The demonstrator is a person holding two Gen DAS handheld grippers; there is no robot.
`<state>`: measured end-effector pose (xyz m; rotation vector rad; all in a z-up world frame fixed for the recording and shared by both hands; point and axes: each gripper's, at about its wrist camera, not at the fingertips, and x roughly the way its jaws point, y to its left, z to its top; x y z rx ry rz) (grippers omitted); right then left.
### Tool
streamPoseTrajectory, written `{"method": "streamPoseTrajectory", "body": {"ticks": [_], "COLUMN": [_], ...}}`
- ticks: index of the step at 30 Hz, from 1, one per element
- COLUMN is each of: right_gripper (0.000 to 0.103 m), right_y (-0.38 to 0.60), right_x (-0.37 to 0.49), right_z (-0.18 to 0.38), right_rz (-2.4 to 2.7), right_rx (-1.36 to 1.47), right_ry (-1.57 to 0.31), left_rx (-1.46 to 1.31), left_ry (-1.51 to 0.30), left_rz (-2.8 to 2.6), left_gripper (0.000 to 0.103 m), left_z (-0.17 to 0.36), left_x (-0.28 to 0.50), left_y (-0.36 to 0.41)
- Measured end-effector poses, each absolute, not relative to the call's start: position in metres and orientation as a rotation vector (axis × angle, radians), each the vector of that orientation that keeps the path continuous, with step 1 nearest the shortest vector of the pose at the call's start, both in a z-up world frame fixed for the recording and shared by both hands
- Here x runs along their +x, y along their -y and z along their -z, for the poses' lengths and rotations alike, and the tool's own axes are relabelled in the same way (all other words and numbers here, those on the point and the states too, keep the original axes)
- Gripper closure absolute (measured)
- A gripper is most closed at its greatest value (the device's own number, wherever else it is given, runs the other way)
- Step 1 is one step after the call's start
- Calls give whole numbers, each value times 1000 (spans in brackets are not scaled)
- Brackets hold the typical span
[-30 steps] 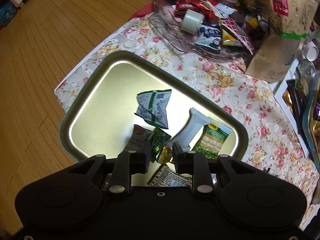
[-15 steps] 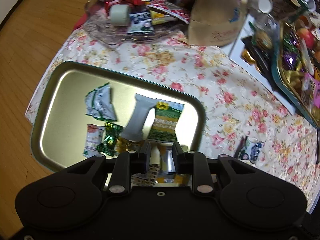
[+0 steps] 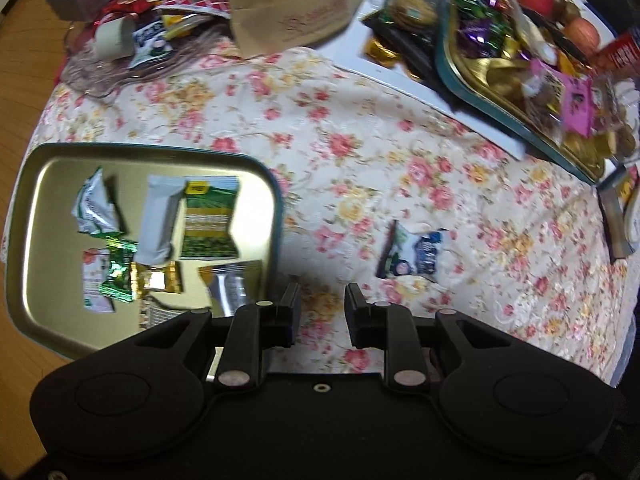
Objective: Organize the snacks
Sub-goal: 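Grasp the red-white packet with the right gripper while left approaches the blue-white packet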
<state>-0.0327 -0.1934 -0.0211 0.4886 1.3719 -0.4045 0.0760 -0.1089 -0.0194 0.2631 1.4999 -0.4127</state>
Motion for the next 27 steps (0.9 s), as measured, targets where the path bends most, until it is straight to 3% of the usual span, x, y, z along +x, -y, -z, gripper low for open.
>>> {"method": "streamPoseTrajectory", "body": {"ticks": [11,15,21,27], "right_gripper": [53,53,53,53], "right_y": [241,243,256,271], "right_x": [-81,-89,-86,-78], "right_z": [81,97,97,84], "right_rz": [283,357,480,561], "right_rx": [899,875,820,838], "right_ry": [-1572,-1621,-1576,-1415], "left_rx": [276,275,277,242], "left_ry": [-1507,-1513,-1525,-1536], "left_rz": [429,446,464,428], "left_gripper": [69,69,69,69], "left_z": [22,23,24,25], "left_x": [66,63,61,68], "left_y": [134,139,141,134]}}
